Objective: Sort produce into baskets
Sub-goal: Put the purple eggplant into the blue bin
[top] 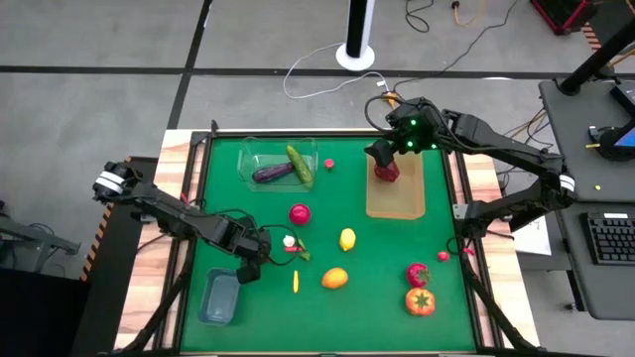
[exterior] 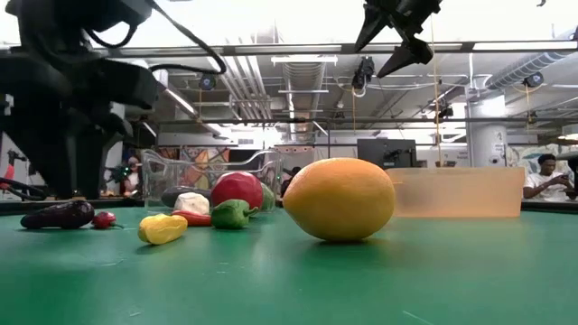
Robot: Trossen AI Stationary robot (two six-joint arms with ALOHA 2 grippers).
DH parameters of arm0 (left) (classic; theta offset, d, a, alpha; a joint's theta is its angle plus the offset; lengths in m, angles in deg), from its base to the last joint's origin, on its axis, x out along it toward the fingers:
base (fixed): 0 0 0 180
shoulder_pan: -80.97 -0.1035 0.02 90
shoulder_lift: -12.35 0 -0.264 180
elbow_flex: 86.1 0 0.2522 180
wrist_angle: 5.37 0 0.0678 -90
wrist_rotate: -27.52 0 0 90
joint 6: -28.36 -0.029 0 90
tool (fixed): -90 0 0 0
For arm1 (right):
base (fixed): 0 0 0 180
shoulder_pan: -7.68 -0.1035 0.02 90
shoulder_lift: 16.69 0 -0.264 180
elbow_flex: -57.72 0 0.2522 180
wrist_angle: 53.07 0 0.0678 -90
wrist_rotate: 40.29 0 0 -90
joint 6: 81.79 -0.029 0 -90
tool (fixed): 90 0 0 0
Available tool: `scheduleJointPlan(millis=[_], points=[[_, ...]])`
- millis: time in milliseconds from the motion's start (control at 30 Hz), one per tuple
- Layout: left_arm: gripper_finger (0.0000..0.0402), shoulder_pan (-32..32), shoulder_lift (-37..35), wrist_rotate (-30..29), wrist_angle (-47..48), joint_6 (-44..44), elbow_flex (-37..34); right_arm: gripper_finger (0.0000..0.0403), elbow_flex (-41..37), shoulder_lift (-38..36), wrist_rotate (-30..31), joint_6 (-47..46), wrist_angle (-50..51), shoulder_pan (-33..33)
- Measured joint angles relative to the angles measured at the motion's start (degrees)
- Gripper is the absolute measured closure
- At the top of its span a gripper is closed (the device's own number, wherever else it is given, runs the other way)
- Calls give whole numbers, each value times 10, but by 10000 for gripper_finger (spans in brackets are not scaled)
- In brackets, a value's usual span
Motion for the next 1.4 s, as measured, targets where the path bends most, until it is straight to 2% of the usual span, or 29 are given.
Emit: scheduleJointPlan(millis=[400, 467, 567, 633, 767, 867, 933, 1000, 1067, 1133, 1267, 1400], points=[[250, 0, 61, 12, -39, 2, -1, 7, -1, 42, -1, 0, -3, 0], [281, 0, 52, 13, -48, 2, -1, 7, -1, 46, -1, 0, -3, 0], [360, 0, 34, 13, -41, 3, -1, 7, -1, 48, -2, -3, -3, 0], [383, 0, 21, 13, -35, 11, -1, 7, -1, 48, -2, -3, -3, 0], [377, 0, -27, 8, -13, 33, 23, 7, -1, 48, -2, 0, -3, 0], [390, 0, -72, 9, 11, 34, 60, 7, -1, 48, -2, 0, -3, 0], [393, 0, -99, 47, 36, 36, 86, 7, -1, 48, -2, 0, -3, 0], [393, 4, -124, 115, 53, 63, 105, 7, -1, 48, -2, 0, -3, 0], [393, 14, -144, 195, 54, 115, 113, 7, -1, 48, -2, 0, -3, 0], [393, 37, -160, 235, 58, 180, 114, 7, -1, 48, -2, 0, -3, 0], [392, 106, -169, 223, 110, 277, 112, 7, -1, 48, -3, 0, -3, 0], [366, 152, -159, 162, 157, 341, 109, 7, -1, 48, -3, 0, -3, 0]])
